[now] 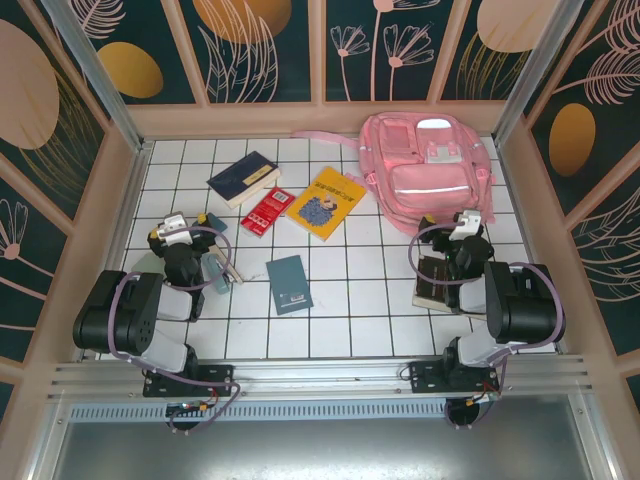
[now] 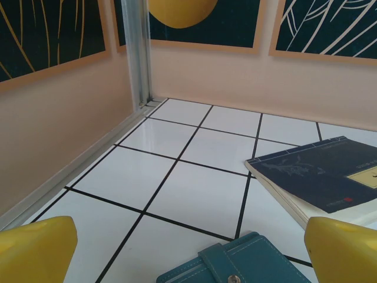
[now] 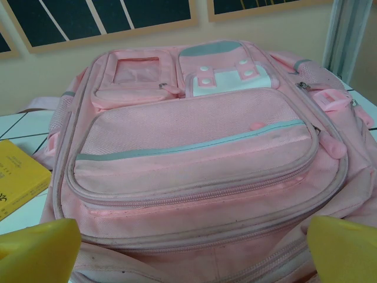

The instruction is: Pack books, pencil case, and school supplies into a backpack

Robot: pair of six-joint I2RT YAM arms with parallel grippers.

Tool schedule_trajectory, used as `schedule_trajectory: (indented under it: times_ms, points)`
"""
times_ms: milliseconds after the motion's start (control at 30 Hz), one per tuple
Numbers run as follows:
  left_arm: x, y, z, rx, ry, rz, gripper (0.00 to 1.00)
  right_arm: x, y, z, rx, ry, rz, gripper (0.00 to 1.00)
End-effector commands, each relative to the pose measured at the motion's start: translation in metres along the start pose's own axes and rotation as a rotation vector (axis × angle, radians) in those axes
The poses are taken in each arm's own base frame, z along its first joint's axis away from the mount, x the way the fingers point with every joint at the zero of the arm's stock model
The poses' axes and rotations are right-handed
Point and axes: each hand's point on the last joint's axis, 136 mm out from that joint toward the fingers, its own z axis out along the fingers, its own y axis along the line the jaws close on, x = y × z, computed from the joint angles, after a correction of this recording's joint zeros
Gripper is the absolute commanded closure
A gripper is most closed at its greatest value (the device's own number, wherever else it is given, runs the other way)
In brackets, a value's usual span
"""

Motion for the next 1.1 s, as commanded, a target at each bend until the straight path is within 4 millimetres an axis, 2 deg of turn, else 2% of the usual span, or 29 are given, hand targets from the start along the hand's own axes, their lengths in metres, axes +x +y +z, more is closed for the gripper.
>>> schedule_trajectory:
  times_ms: [0,633,833,1067]
  points:
    - [-0.012,-0.004,0.001,0.018,-0.044,-0.007,0.01,-0.005,0.004,0.003,-0.019,-0.014,-0.020,0.01]
    - [-0.011,-0.004,0.002,0.017,-0.040,-0.005,0.01,-0.004,0.004,0.004,-0.019,-0.011,-0.017,0.01]
    - [-0.012,-0.004,0.002,0.021,-0.039,-0.006,0.01,-0.006,-0.005,0.003,0.043,-0.021,-0.008,0.01]
    - [-0.017,-0.003,0.000,0.014,-0.044,-0.008,0.01,-0.033,-0.029,-0.016,0.234,-0.064,0.068,0.01]
